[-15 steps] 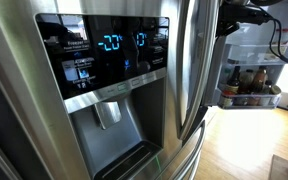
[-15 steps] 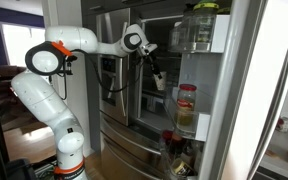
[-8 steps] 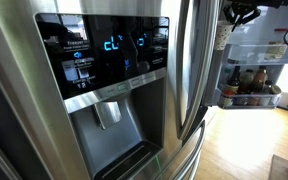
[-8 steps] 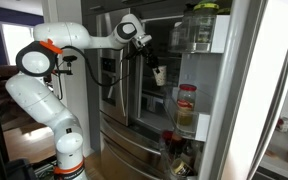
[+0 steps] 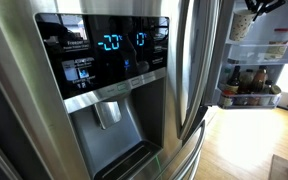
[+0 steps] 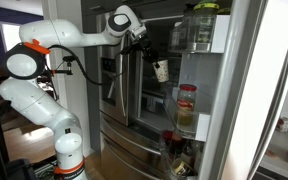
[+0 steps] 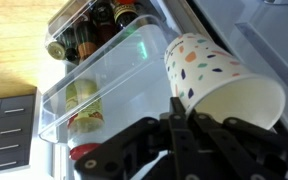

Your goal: Move the white cup to the middle shelf on the fridge door

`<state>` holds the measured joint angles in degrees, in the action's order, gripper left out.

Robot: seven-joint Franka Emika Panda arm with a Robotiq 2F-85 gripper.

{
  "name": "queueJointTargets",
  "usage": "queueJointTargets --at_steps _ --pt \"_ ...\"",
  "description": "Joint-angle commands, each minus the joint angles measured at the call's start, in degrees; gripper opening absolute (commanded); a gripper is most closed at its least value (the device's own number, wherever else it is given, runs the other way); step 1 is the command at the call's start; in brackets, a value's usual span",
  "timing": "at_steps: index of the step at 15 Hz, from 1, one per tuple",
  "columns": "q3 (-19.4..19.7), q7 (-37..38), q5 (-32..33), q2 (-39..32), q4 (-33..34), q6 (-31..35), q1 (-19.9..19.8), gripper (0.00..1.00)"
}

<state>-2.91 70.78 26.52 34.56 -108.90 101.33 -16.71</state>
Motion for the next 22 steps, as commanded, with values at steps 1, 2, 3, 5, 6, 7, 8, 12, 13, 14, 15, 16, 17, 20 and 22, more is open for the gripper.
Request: queueJointTargets --at_steps 1,2,3,5,6,7,8,12,13,14,15,16,17,20,22 --pt "2.4 -1.5 2.5 4.2 -3.5 0.8 -0.6 0.01" --pt "3.2 -2.2 2.4 4.5 -3.9 0.9 -0.6 0.01" --pt "3.7 -3.1 2.8 5.0 -4.7 1.4 -0.8 0.01" --pt "5.3 -5.6 3.0 5.8 -6.5 4.1 -0.6 0.01" --pt "6.1 -7.0 3.2 6.0 -7.1 5.8 -0.6 0.01" --pt "6.8 -8.4 3.0 6.2 -7.8 7.5 -0.7 0.01" --pt "7.3 -9.6 3.2 6.1 -8.5 9.3 -1.0 0.01" --pt "8.5 -13.1 2.1 5.7 -10.5 14.2 -2.5 0.01" --pt "8.6 -13.6 2.0 5.5 -11.0 14.3 -3.0 0.01" --pt "8.2 -13.5 2.7 5.1 -11.3 13.5 -4.1 0.01" --pt "8.1 -13.6 2.9 5.0 -11.6 13.3 -4.7 0.01" --pt "8.5 -13.8 2.3 4.8 -12.1 14.0 -4.8 0.01" --pt "8.3 -13.8 2.5 4.6 -12.6 14.0 -5.2 0.01" --pt "8.4 -14.1 2.2 3.9 -13.1 15.4 -5.7 0.01" --pt "8.5 -14.1 1.9 3.5 -13.3 15.7 -5.9 0.01"
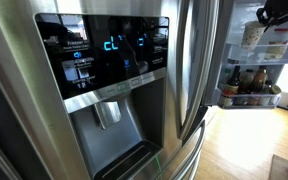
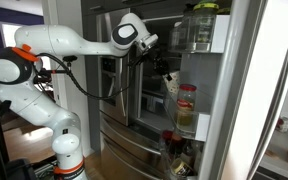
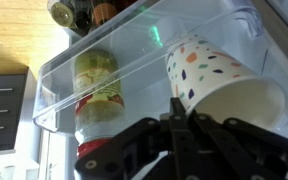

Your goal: Move the white cup to the middle shelf on the fridge door

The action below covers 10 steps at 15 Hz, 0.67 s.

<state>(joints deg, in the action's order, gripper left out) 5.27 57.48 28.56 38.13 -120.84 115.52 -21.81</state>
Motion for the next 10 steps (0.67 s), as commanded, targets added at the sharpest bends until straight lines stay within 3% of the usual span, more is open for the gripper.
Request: queueJointTargets --at_steps 1,3,4,5,10 --pt "0.4 -0.8 -0.2 -0.3 -1.5 1.6 -0.9 0.01" --pt "0.2 -0.8 0.1 -0.7 -1.9 1.6 -1.1 0.01" --pt "0.1 -1.0 0.2 -1.1 -2.1 1.9 -1.1 0.20" --pt "0.1 -0.9 0.1 -1.3 -2.2 2.0 -1.1 0.29" --pt "0.1 -1.8 0.0 -2.6 -2.3 1.8 -0.9 0.65"
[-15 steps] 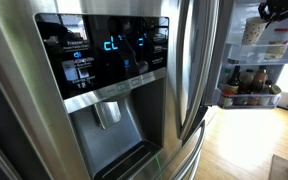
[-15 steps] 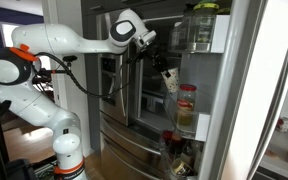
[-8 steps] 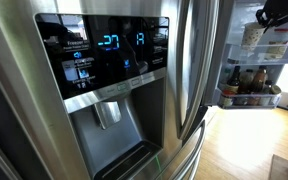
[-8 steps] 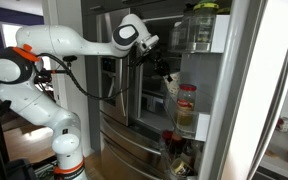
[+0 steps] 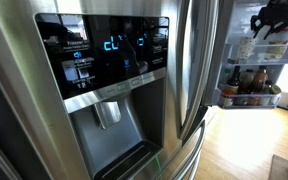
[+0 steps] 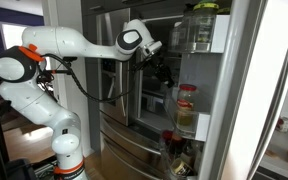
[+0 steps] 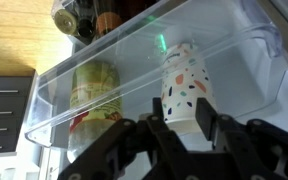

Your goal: Move the white cup to the middle shelf on the fridge door

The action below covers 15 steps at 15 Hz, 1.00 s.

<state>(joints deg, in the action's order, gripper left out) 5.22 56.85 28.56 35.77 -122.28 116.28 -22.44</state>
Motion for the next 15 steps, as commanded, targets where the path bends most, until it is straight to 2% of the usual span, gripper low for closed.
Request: queueJointTargets --at_steps 1,4,5,10,15 --pt "0.1 -1.1 0.0 -0.4 -0.7 1.0 -0.3 0.72" --pt "-0.1 -0.7 -1.0 -0.7 0.1 0.2 0.0 0.96" --pt "-0.5 -0.5 -1.4 -0.7 0.6 -0.4 0.2 0.99" --pt "-4.3 -1.0 -1.7 -0.6 3.3 -5.1 1.6 1.00" --pt "-12.6 2.7 1.5 -3.1 9.8 -17.1 2.8 1.00"
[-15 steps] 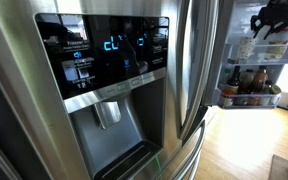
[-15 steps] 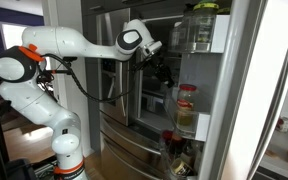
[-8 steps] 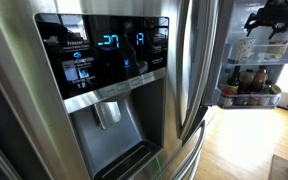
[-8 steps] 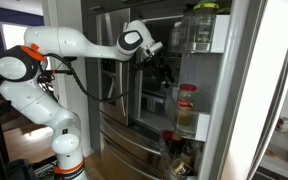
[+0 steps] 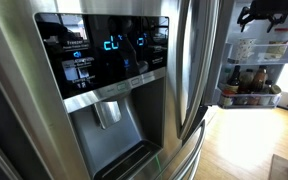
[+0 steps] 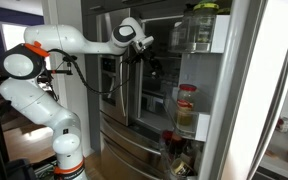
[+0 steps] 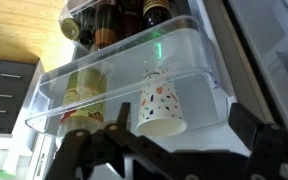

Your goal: Move the white cup to the middle shelf on the fridge door

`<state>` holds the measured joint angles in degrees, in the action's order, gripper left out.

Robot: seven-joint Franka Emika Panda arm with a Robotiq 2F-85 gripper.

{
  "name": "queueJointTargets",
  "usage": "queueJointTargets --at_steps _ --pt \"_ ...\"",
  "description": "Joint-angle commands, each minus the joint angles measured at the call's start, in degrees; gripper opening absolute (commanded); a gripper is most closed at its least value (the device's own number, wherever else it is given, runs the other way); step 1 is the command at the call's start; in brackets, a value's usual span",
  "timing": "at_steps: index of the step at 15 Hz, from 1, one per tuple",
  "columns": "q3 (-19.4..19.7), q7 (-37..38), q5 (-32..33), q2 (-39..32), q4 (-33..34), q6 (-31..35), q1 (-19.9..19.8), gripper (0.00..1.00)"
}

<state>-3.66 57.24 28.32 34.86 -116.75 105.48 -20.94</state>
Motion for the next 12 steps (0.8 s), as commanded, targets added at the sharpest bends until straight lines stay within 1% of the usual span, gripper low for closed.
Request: queueJointTargets --at_steps 1,3,6,7,8,12 --pt "-5.2 2.9 2.4 -2.7 4.7 -7.3 2.0 1.00" --pt "-8.1 2.8 4.3 -4.3 7.7 -12.1 3.0 1.00" --pt "-10.2 3.2 7.6 -6.3 10.5 -17.2 5.0 1.00" --pt "-10.6 3.1 9.9 -6.9 11.1 -18.7 5.4 1.00" --pt "-8.3 3.5 8.2 -5.3 9.0 -16.1 7.5 1.00" --pt "-7.6 3.5 8.6 -5.7 9.4 -16.5 9.0 1.00"
